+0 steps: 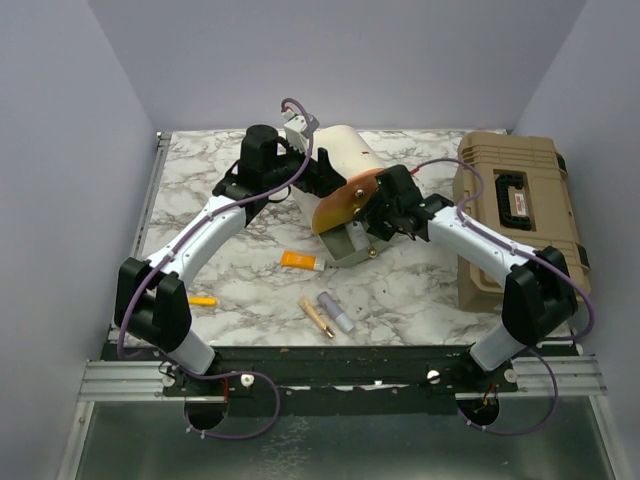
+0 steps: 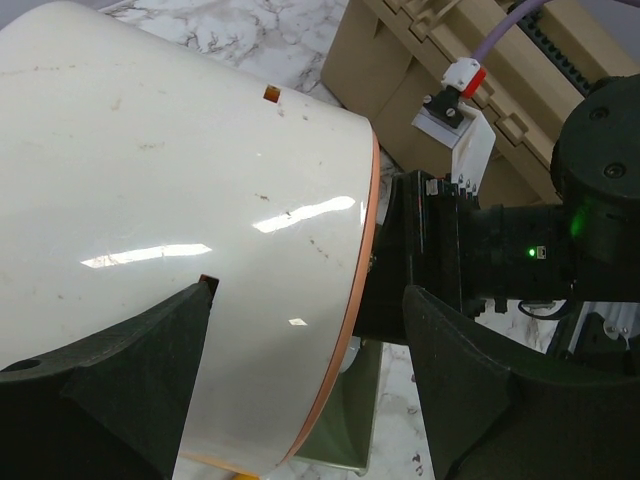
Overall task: Organize the makeup
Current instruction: Place the makeup in the drawer, then pick up the makeup from the center of the board.
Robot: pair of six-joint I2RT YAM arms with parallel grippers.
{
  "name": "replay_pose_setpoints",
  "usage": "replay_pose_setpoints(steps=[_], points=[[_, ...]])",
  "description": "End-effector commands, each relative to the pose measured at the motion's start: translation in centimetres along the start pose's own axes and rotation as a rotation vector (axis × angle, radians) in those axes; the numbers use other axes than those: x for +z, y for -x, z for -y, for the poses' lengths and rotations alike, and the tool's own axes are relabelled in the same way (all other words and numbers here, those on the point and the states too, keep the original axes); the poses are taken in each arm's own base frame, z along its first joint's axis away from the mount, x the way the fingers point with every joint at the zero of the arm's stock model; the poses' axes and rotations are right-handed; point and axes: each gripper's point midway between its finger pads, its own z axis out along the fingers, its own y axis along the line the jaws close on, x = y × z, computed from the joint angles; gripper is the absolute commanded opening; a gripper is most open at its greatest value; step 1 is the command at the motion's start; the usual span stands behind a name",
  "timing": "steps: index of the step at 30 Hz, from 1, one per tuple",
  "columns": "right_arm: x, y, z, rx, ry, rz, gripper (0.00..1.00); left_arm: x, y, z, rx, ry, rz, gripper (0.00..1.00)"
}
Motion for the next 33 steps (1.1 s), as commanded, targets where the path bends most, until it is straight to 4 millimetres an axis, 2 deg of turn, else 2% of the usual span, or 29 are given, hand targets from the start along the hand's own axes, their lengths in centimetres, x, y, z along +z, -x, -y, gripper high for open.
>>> replay_pose_setpoints(steps=[1, 6, 9, 13, 17, 21, 26, 33], points=[[-0.9, 0.6, -1.0, -0.074, 0.034, 0.0, 0.55, -0.1, -3.6, -0.2, -0.06, 0.024, -0.117, 0.8], [-3.5, 1.1, -1.7, -0.193, 0.103, 0.013, 0.55, -0.1, -3.6, -0.3, -0.058, 0.033, -0.116, 0.8], [-5.6, 0.9, -2.5, -0.282, 0.213, 0.025, 0.55, -0.2, -3.5, -0.4, -0.058, 0.04, -0.112, 0.8], [-8.6, -0.4, -2.7, -0.383, 0.411, 0.047, 0.55, -0.1, -3.2, -0.5, -0.055, 0.049, -0.106, 0.8], [-10.4, -1.3, -2.0, -0.453, 0.492, 0.06, 0.55, -0.1, -3.2, -0.6, -0.055, 0.056, -0.104, 0.79], [-10.3, -4.3, -1.4, -0.571, 0.571, -0.057, 0.53, 0.2, -3.2, -0.6, -0.056, 0.049, -0.108, 0.8], [-9.1, -8.7, 0.7, -0.662, 0.575, -0.215, 0.54, 0.2, -3.0, -0.6, -0.052, 0.046, -0.106, 0.8], [-7.8, -12.8, 3.0, -0.724, 0.563, -0.335, 0.54, 0.2, -3.1, -0.6, -0.06, 0.046, -0.108, 0.8]])
